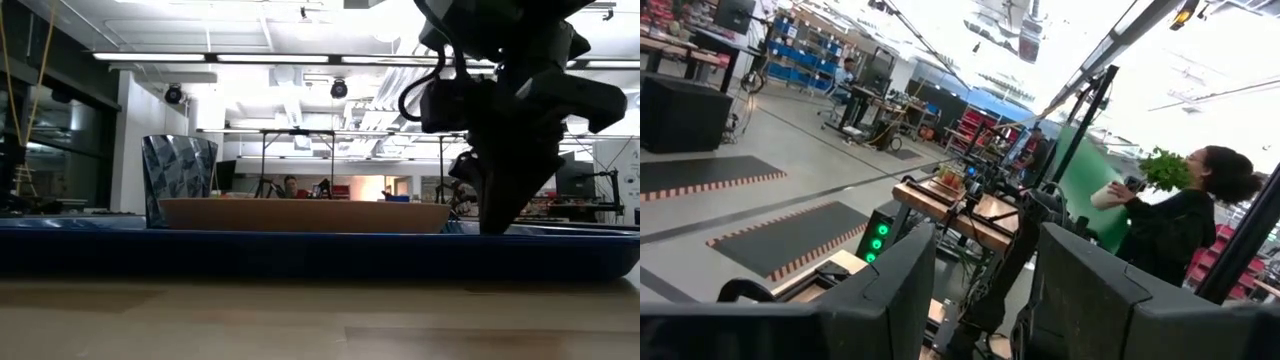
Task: Pick and place plate/cup/fork/spoon on tray
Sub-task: Put the blue fork on the blue serving tray to the right of the orange plate
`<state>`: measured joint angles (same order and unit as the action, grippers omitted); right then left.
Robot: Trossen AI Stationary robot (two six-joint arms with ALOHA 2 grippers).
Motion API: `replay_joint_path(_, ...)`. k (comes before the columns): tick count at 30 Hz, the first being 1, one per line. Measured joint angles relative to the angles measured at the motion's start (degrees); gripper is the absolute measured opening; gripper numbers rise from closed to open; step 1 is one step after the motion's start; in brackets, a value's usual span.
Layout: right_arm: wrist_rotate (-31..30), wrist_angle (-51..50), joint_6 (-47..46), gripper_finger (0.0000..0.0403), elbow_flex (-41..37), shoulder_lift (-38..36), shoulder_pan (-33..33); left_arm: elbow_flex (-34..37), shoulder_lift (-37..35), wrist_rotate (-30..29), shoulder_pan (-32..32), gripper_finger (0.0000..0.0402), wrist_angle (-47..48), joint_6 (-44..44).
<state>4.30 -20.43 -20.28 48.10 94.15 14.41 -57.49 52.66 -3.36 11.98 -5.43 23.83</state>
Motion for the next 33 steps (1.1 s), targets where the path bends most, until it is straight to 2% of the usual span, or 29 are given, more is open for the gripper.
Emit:
replay_joint_path(20,2.1,-3.8,8.7,0.0000,0.0,0.0,0.0,0.0,0.0,-0.1,0.0,0.0172,0.0,0.0)
replay_joint_path(33,1.7,-2.3,4.8,0.0000,2.4,-0.8,1.0,0.0,0.0,-0.1,0.0,0.0172,0.2,0.0)
